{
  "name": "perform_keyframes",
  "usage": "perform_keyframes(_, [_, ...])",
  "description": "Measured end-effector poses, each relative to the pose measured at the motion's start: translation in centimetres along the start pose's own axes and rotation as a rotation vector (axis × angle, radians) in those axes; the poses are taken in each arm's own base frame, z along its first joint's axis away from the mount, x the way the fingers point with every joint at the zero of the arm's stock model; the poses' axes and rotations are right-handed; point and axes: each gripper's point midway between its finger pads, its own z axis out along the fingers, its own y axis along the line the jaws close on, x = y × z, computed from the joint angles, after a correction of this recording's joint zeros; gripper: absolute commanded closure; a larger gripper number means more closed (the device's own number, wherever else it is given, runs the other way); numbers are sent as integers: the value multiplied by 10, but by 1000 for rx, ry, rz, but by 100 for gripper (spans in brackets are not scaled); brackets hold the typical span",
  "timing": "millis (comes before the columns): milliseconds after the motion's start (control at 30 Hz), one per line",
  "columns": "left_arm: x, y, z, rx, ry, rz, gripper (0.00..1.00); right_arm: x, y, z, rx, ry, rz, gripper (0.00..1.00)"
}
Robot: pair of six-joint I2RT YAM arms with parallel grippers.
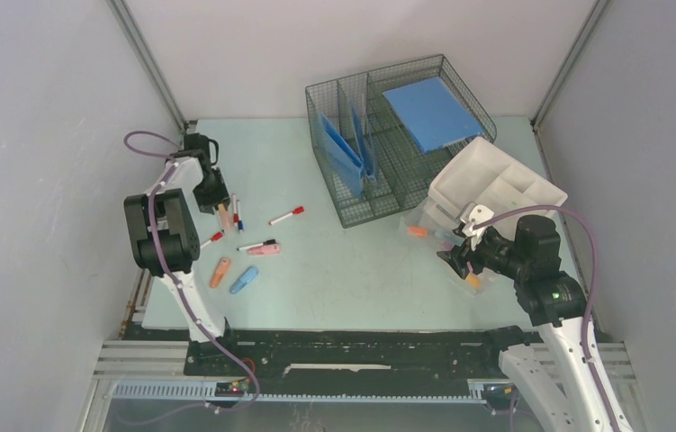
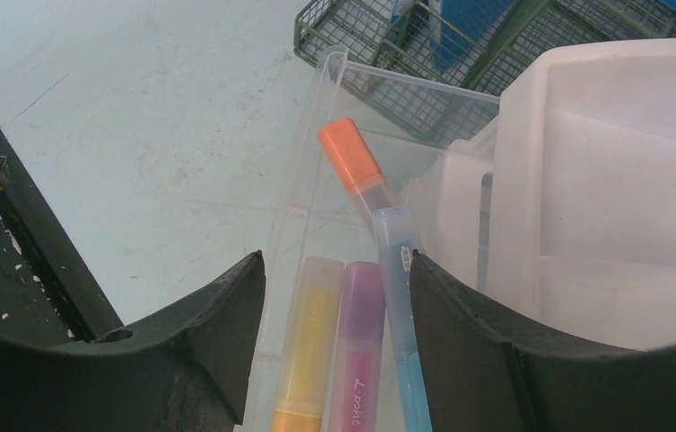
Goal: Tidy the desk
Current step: Pick up the stationery from the center of the board.
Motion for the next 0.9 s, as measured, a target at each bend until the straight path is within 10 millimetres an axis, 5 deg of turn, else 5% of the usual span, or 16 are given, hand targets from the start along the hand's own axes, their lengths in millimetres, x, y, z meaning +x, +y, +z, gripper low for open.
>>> perform_keyframes(333, [15, 0, 21, -8, 72, 10, 64, 1, 0, 1, -3, 6, 4, 33])
perform_keyframes(600, [16, 1, 21, -17, 80, 18, 55, 1, 0, 1, -3, 6, 1, 33])
perform_keyframes(900, [17, -6, 20, -42, 72, 51, 58, 2, 0, 1, -4, 7, 1, 32])
